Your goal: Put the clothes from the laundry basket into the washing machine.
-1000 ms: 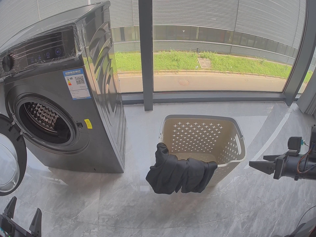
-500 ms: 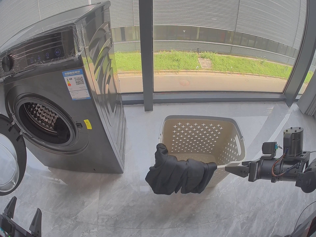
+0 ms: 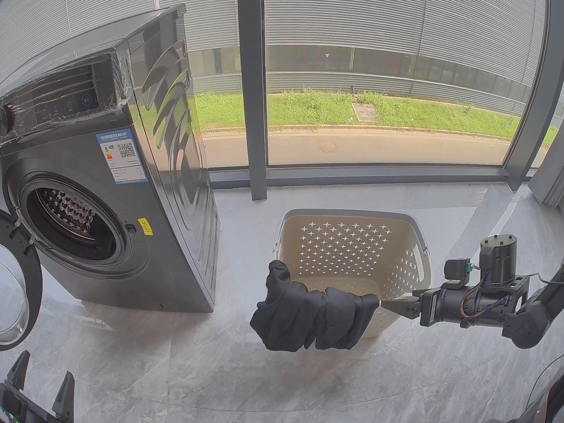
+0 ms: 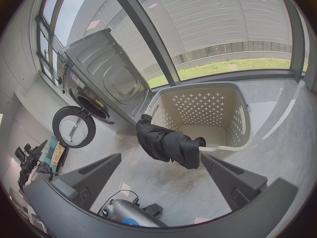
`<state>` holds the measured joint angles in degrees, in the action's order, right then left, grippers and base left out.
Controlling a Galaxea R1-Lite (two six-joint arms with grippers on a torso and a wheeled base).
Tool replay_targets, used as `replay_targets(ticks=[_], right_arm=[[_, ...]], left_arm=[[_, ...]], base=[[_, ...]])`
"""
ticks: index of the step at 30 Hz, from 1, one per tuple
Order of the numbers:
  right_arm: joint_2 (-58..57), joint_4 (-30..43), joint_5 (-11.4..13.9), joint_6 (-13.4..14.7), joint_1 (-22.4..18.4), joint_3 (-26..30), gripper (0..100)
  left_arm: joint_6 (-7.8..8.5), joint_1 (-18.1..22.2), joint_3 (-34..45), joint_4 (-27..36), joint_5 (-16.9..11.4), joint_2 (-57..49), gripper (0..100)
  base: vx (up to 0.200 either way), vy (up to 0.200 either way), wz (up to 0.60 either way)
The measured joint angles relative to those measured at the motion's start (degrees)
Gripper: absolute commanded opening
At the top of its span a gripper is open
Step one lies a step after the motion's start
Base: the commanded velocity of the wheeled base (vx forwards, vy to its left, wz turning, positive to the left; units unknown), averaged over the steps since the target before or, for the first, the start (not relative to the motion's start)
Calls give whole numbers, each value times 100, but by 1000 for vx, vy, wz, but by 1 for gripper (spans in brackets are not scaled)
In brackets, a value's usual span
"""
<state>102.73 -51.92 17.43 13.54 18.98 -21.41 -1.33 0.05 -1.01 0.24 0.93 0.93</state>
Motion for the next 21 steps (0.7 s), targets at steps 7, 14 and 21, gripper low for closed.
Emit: replay_targets(ticks=[7, 14, 21], right_arm=[[317, -143, -50, 11, 124, -1, 100], [667, -510, -127, 374, 382, -122, 100], [1359, -1317, -433, 451, 568, -273, 100]], left_arm=[[-1, 0, 0, 2, 2, 0, 100], [5, 5, 0, 2, 0, 0, 100], [5, 6, 0, 2, -2, 0, 100]], base=[[0, -200, 0], [0, -57, 0], [0, 0, 0]])
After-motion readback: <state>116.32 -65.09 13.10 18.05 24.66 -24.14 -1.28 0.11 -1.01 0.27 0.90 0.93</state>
